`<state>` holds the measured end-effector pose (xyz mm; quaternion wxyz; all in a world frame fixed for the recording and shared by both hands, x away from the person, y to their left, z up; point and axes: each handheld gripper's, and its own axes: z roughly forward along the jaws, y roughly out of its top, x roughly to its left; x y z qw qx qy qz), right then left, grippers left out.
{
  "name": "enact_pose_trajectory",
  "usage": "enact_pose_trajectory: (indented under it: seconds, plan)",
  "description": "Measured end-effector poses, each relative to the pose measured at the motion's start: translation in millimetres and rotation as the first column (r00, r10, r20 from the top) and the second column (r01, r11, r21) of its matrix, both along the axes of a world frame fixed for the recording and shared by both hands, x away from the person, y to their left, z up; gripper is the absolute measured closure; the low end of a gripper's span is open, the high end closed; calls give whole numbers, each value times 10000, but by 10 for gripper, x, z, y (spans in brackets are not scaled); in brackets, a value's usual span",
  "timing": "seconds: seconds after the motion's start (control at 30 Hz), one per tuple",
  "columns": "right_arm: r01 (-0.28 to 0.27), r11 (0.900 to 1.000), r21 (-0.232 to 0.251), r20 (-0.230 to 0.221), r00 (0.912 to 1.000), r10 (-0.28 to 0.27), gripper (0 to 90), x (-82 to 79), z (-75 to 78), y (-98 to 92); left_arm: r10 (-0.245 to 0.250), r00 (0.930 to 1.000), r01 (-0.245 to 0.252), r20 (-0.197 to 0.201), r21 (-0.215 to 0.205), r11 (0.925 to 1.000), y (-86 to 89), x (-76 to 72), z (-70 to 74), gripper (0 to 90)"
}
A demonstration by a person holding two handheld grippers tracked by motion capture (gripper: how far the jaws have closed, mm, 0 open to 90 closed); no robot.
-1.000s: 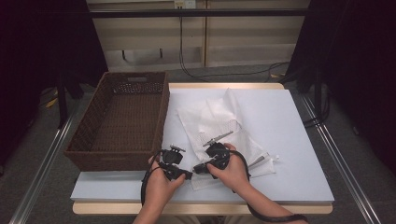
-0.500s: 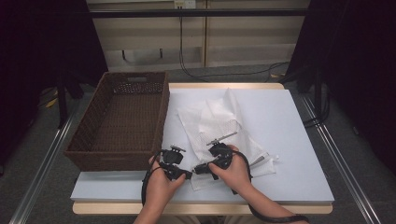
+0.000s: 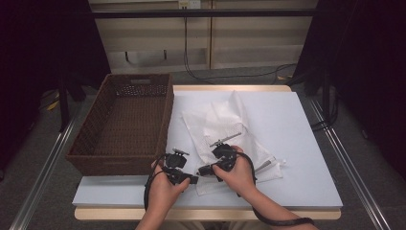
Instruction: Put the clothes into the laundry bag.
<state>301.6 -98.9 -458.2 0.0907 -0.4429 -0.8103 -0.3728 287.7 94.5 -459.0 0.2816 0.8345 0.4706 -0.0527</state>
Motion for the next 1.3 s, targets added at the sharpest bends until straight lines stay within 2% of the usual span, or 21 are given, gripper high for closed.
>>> enact_pose_trajectory:
  seconds: [0.07,0.17,0.2,0.27,0.33,0.43,0.57,0.63,0.67,0.73,0.8,0.83,0.93,1.0,1.03,1.1,1.13,1.17,1.2,1.3]
  plan:
    - [-56,10000,19,-64,10000,56,878,2,17,-10,-18,10000,19,58,-40,10000,12,23,4,659]
    - [-179,9998,63,-141,9997,180,878,6,67,-35,-178,9998,180,61,-424,9989,0,63,5,651]
    - [-191,9998,74,-156,9997,192,878,9,80,-38,-258,9996,261,81,-412,9988,-13,72,9,661]
    - [-221,9996,155,-126,9997,223,878,22,101,-54,-457,9989,458,33,-751,9961,-46,90,19,704]
    - [-183,9996,235,-94,9998,185,877,33,124,-84,-517,9987,515,-17,-508,9974,-62,90,45,836]
    - [-131,9995,293,-113,9998,134,875,24,120,-115,-518,9986,510,-136,-594,9969,-71,76,50,855]
    - [52,9985,537,65,10000,-55,875,21,128,-135,-520,9974,455,-492,-1237,9913,-83,50,32,864]
    - [86,9989,471,213,9997,-97,877,16,151,-135,-558,9977,511,-375,-1171,9918,-86,51,45,867]
    - [86,9989,471,213,9997,-97,877,16,151,-135,-397,9988,357,-304,-1211,9920,-95,47,47,867]
    - [206,9989,417,181,9996,-214,877,10,173,-133,-640,9973,588,-348,-1340,9892,-74,64,51,869]
    - [116,9990,427,470,9988,-136,874,17,184,-141,-527,9982,482,-294,-1374,9893,-82,67,65,871]
    - [23,9986,530,391,9992,-44,856,20,183,-150,-272,9991,214,-330,-1635,9863,-101,59,71,873]
    - [91,9992,388,362,9993,-105,873,17,183,-163,-532,9984,498,-182,-1514,9872,-97,78,79,875]
    - [219,9987,467,315,9992,-234,875,15,186,-181,-559,9979,501,-328,-1569,9863,-93,77,79,877]
    - [182,9988,452,201,9996,-191,876,14,186,-181,-441,9984,374,-363,-1699,9848,-97,71,76,877]
    - [184,9987,482,289,9994,-198,877,14,186,-182,-389,9984,312,-421,-1717,9847,-81,67,76,878]
    - [163,9986,499,148,9997,-170,877,16,186,-179,-314,9986,233,-429,-1765,9840,-80,60,81,879]
    - [141,9985,530,160,9998,-150,877,17,186,-175,-198,9992,132,-358,-1760,9843,-80,52,90,879]
    - [33,9986,523,319,9995,-50,877,15,192,-170,-319,9989,257,-342,-1686,9853,-69,51,99,880]
    - [-6,9988,488,327,9995,-10,877,11,211,-164,-216,9988,133,-434,-1831,9830,-61,48,97,880]
